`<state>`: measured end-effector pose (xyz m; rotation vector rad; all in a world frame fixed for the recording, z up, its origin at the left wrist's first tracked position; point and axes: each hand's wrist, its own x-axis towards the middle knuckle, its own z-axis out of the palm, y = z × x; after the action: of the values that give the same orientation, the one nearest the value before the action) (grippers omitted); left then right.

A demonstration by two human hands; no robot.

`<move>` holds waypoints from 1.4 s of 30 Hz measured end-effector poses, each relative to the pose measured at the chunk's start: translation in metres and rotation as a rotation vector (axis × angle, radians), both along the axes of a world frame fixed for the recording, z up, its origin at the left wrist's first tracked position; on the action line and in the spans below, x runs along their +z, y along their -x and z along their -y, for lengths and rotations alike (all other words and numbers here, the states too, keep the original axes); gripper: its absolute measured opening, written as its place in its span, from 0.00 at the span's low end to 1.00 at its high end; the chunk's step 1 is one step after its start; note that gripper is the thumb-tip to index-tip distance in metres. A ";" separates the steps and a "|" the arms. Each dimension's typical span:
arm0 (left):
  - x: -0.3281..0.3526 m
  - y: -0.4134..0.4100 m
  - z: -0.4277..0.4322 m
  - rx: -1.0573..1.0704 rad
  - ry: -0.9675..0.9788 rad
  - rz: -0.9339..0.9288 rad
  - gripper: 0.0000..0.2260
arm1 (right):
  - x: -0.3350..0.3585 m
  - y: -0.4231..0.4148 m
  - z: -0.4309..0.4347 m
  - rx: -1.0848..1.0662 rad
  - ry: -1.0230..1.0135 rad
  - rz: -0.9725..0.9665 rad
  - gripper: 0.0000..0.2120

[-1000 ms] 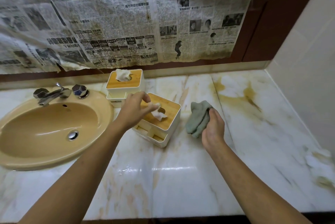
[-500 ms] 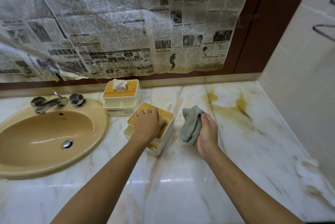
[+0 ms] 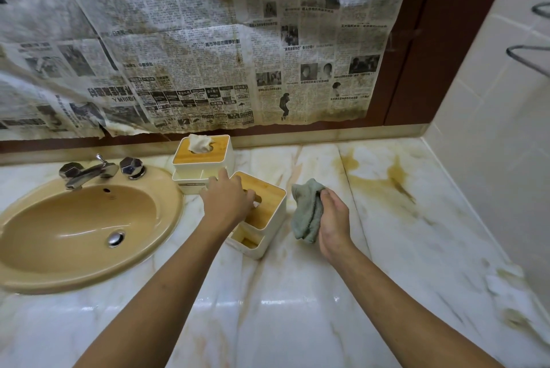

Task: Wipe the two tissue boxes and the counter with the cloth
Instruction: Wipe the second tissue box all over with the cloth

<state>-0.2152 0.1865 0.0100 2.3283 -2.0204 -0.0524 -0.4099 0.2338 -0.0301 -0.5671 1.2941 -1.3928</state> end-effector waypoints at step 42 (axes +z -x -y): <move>-0.031 0.017 0.033 -0.215 -0.550 -0.613 0.14 | -0.019 0.025 -0.013 0.064 0.001 -0.123 0.14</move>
<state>-0.2325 0.1536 -0.0209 1.9310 -2.0566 -1.2978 -0.4348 0.2472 -0.0490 -0.6986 1.3615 -1.3225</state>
